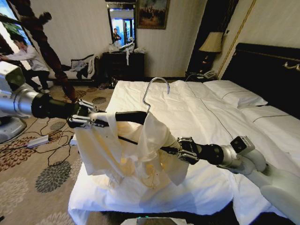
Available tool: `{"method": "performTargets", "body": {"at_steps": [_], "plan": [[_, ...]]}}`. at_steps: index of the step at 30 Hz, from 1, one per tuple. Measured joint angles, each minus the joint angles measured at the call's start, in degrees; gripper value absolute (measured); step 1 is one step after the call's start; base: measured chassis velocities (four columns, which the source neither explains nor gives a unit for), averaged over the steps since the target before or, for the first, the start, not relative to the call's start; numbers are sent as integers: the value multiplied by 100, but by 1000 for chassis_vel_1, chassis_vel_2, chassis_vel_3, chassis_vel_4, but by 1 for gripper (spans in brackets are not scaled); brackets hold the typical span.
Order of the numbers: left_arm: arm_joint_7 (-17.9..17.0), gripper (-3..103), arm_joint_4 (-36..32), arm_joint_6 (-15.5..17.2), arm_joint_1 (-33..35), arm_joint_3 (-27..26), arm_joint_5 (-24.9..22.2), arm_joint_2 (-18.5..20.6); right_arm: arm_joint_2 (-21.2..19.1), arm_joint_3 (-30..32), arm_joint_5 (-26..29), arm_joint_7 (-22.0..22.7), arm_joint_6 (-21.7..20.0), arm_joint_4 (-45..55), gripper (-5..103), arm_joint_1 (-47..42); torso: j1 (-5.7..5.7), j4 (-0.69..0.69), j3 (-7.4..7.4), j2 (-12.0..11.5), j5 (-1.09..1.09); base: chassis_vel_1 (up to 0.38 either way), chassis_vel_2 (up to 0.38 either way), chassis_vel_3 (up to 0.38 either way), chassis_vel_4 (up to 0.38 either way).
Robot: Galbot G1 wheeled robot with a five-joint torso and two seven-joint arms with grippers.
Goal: Pick up the clothes from the bed and hang them on the clothes hanger.
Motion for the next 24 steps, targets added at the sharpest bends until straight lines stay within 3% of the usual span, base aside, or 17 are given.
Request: {"method": "performTargets", "body": {"at_steps": [7,24], "plan": [[266,20,77,-18,90,1,176,-17,-47,47,126,5,5,16,19,61,0,0,0,0,0,0,0,0,0],[103,17,51,0,144,-48,55,-53,-47,3,80,54,-12,38,19,10,0,0,0,0,0,0,0,0,0]]}}
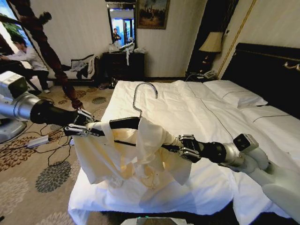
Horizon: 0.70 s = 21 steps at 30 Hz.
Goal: Pick up the clothes from the bed and hang them on the clothes hanger.
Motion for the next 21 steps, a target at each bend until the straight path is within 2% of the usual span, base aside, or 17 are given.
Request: {"method": "performTargets", "body": {"at_steps": [2,4,5,8,11,12,15,17,20,21], "plan": [[-38,24,-49,-12,16,-10,-67,20,12,-15,-67,-2,-3,24,19,-19,0,0,0,0,0,0,0,0,0],[-44,24,-51,-17,17,-12,-76,26,15,-16,-83,-2,-4,25,19,-24,0,0,0,0,0,0,0,0,0],[-45,35,-73,-30,19,-13,-86,40,18,-17,-117,-3,-10,30,19,-34,0,0,0,0,1,0,0,0,0],[-43,41,-97,-45,16,-14,-91,43,18,-16,-134,-5,-12,37,19,-37,0,0,0,0,0,0,0,0,0],[-33,57,-122,-48,7,-14,-92,43,16,-3,-130,2,-20,56,19,-37,0,0,0,0,0,0,0,0,0],[-33,57,-122,-48,7,-14,-92,43,16,-3,-130,2,-20,56,19,-37,0,0,0,0,0,0,0,0,0],[-32,74,-179,-41,9,-12,-99,39,11,0,-123,34,-26,100,19,-38,0,0,0,0,0,0,0,0,0],[-41,74,-206,-35,12,-8,-106,39,8,0,-117,44,-28,113,19,-36,0,0,0,0,0,0,0,0,0],[-202,89,-352,-29,33,1,-201,71,-7,6,-107,56,-39,166,19,-27,0,0,0,0,0,0,0,0,0],[-259,91,-389,-29,38,-3,-235,94,-11,6,-120,56,-42,183,19,-35,0,0,0,0,0,0,0,0,0]]}}
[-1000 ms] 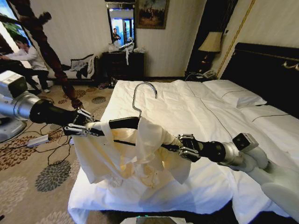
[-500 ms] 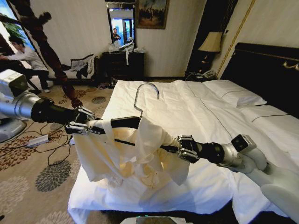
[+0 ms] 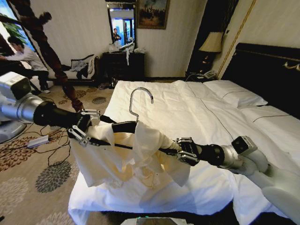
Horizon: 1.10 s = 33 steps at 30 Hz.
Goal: Pick up the clothes from the bed and hang them on the clothes hanger.
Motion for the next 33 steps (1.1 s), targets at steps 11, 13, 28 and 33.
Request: {"method": "performTargets", "body": {"at_steps": [11,13,28,33], "plan": [[-263,63,-144,-34,60,-74,-253,235,-20,-33,-345,-42,-13,131,19,-111,0,0,0,0,0,0,0,0,0],[-283,62,-170,-34,65,-81,-286,244,-22,-47,-364,-36,-23,144,19,-109,0,0,0,0,1,0,0,0,0],[-219,19,-235,121,67,-57,-341,160,-28,-73,-324,20,-26,161,19,-73,0,0,0,0,0,0,0,0,0],[-166,19,-194,175,60,-31,-337,61,-20,-87,-317,45,0,160,19,-68,0,0,0,0,0,0,0,0,0]]}}
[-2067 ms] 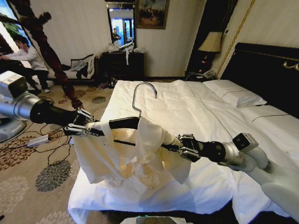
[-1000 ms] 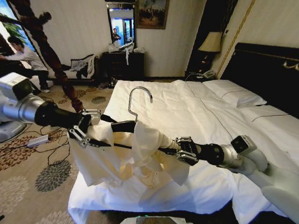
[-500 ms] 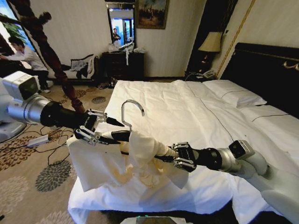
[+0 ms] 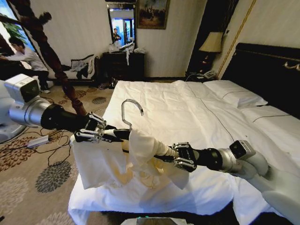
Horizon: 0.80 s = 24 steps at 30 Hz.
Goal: Pick up the clothes from the bed and hang them on the clothes hanger.
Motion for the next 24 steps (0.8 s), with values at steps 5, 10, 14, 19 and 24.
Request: {"method": "performTargets", "body": {"at_steps": [5,10,14,19,24], "plan": [[30,19,132,54,-48,48,45,-155,2,12,105,68,116,-33,24,17,0,0,0,0,0,0,0,0,0],[44,19,290,62,-107,125,119,-312,30,35,440,85,327,-68,40,16,0,0,0,0,0,0,0,0,0],[36,19,411,81,-121,158,191,-433,32,50,657,-31,468,-67,50,-10,0,0,0,0,0,0,0,0,0],[-126,16,705,112,-190,173,220,-650,77,73,1137,-500,595,-66,73,-61,0,0,0,0,0,0,0,0,0],[-312,16,1061,144,-285,174,277,-898,150,130,1432,-573,634,-94,89,-39,0,0,0,0,0,0,0,0,0]]}}
